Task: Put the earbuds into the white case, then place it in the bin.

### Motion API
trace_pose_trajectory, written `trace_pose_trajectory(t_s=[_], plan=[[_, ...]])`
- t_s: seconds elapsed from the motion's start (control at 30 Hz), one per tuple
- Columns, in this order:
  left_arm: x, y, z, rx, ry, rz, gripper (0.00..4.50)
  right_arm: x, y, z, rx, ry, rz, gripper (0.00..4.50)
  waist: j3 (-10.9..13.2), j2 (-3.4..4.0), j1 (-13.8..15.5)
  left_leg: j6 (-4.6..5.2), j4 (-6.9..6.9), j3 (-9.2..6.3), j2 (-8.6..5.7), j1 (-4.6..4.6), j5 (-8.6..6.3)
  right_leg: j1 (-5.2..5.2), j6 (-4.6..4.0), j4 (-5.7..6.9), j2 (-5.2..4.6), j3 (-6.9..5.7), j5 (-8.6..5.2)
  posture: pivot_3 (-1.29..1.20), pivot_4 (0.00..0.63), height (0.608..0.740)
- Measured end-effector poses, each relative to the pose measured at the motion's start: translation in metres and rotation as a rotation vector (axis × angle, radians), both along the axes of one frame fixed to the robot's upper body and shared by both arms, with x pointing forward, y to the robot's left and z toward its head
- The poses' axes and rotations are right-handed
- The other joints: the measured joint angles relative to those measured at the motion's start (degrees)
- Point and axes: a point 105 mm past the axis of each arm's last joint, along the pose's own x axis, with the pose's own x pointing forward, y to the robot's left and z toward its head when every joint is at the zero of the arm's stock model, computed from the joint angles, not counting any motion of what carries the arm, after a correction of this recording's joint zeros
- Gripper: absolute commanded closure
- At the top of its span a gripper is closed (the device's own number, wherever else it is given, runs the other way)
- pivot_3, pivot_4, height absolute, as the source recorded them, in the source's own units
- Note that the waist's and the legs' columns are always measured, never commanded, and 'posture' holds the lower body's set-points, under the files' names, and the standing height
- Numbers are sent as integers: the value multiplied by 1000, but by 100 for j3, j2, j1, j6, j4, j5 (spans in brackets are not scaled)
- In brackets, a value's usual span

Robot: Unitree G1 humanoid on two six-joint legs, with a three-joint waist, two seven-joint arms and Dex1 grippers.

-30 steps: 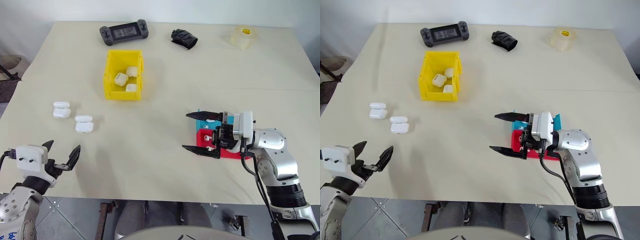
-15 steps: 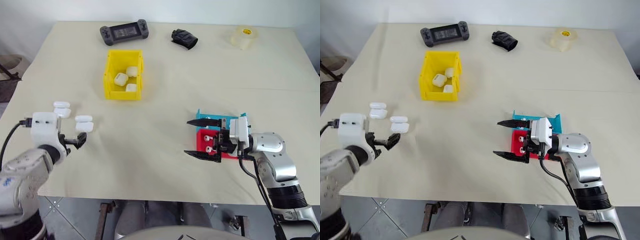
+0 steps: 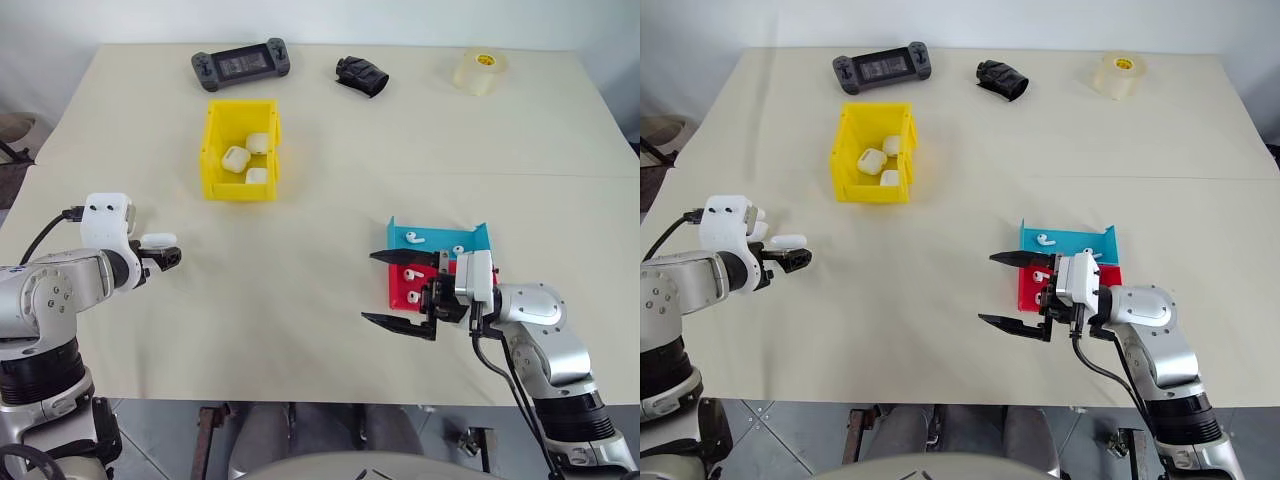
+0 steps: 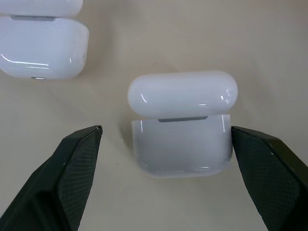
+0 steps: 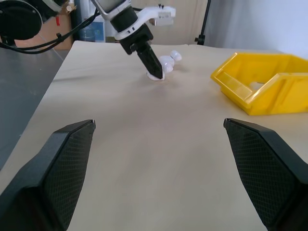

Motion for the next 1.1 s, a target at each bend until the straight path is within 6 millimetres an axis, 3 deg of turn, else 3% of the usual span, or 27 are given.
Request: trace_pose_trajectory(t_s=[0.8, 0.9, 1.0, 1.1], plan=[[3, -10, -7, -53, 43, 28, 25, -7, 8, -12, 35, 44, -46, 0, 0, 0, 3, 0, 7, 0, -9, 2, 0, -2, 0, 16, -14, 0, 0, 0, 150, 740], [3, -11, -7, -57, 45, 40, 602, -7, 8, -12, 44, 45, -54, 0, 0, 0, 2, 0, 8, 0, -10, 3, 0, -2, 0, 19, -15, 1, 0, 0, 150, 740], [2, -12, -8, -58, 45, 44, 1563, -8, 9, -11, 44, 43, -56, 0, 0, 0, 2, 0, 10, 0, -12, 3, 0, -2, 0, 19, -15, 1, 0, 0, 150, 740], [1, -12, -8, -57, 46, 49, 1716, -8, 9, -11, 45, 40, -55, 0, 0, 0, 2, 0, 10, 0, -12, 3, 0, -2, 0, 20, -15, 1, 0, 0, 150, 740]])
